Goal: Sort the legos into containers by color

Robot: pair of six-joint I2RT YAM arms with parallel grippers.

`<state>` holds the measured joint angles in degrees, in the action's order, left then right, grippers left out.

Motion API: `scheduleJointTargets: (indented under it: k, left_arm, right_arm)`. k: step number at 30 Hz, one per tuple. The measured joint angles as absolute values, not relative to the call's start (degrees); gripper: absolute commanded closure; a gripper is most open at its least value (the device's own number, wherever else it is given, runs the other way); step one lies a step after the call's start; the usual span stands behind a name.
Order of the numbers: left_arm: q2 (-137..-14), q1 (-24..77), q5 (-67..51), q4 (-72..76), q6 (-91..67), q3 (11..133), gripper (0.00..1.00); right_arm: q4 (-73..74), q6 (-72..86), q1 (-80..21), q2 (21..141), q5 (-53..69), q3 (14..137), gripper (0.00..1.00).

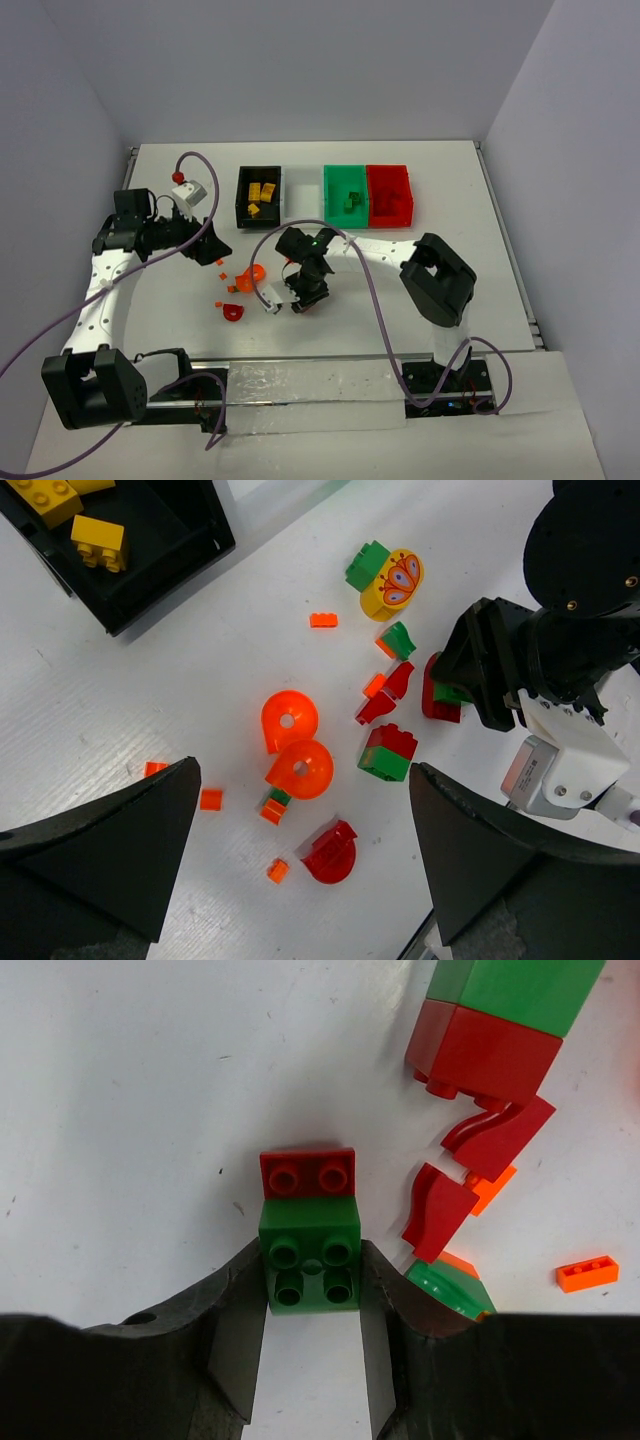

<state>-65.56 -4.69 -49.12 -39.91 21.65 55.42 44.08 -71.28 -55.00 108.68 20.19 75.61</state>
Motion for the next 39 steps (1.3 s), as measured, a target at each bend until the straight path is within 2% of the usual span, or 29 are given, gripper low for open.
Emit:
scheduleJointTargets:
  k: [4,9,18,26,32,39]
  left_arm:
    - [-65.5,-4.7,-49.1,-39.6,21.6,54.6,0.06]
    - [-64.4,-4.7,-50.3,-38.9,21.4,54.0,0.05]
    - [-64.6,-3.0,-62.2,-38.1,20.4,56.6,0.08]
    - [-64.0,13.0,-63.4,-24.8,7.4,55.5,0.11]
    - [-65.4,17.7,-63.1,-17.4,0.7,55.4,0.11]
    - [-68.0,22.9,-63.4,-13.3,-3.6,55.5,0.11]
  right_arm:
    - [43.6,-68.3,-54.8,108.2,20.8,75.3,0.93]
    - [43.8,-59.6,-50.4,102.7,27.8,75.4,1.0]
    - [38.1,-35.1,-32.2,85.5,46.9,76.0,1.0]
    - [22.5,-12.0,-31.0,79.1,59.2,69.2,1.0]
    - [14.9,-1.5,-30.9,79.1,62.6,66.6,1.0]
    - [10.4,3.8,-30.9,79.1,64.5,66.0,1.0]
